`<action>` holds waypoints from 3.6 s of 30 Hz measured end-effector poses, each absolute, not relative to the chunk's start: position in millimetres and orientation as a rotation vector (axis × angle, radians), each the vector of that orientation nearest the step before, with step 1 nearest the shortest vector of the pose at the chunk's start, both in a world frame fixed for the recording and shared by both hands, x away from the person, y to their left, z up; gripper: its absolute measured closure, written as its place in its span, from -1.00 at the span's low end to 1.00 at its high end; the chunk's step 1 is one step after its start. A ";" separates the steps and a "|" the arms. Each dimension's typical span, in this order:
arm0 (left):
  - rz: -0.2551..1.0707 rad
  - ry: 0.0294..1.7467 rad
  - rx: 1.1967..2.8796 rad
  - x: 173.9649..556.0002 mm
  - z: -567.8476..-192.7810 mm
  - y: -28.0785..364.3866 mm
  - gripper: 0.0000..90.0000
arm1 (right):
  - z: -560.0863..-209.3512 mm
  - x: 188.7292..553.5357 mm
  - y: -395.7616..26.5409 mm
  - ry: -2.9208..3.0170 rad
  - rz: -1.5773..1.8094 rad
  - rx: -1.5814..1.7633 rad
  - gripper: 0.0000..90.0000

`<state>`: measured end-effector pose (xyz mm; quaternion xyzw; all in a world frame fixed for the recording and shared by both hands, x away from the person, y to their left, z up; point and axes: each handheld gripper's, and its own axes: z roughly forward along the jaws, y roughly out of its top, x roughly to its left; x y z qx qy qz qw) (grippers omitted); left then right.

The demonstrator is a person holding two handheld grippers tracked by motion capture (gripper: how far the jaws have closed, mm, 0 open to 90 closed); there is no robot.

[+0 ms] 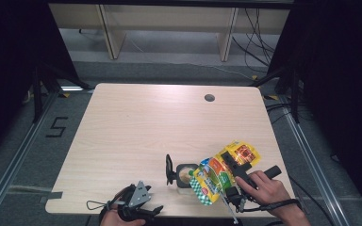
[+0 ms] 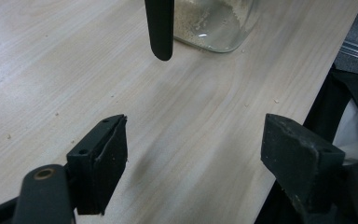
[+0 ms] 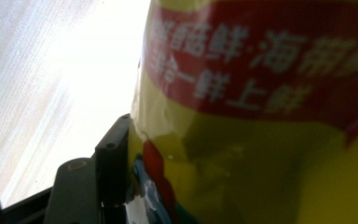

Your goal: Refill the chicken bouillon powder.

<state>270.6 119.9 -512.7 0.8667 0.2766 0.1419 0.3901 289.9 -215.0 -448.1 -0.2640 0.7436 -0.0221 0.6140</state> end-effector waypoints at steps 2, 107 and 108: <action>0.355 0.701 2.200 270.3 -513.0 119.4 -0.50 | -448.1 289.8 -215.0 1.714 -0.049 -0.610 -0.21; 0.369 0.694 2.212 271.8 -513.3 120.1 -0.52 | -446.0 286.3 -216.6 1.697 -0.062 -0.642 -0.21; 0.370 0.696 2.216 271.8 -512.8 120.5 -0.52 | -446.1 286.2 -215.9 1.682 -0.061 -0.640 -0.21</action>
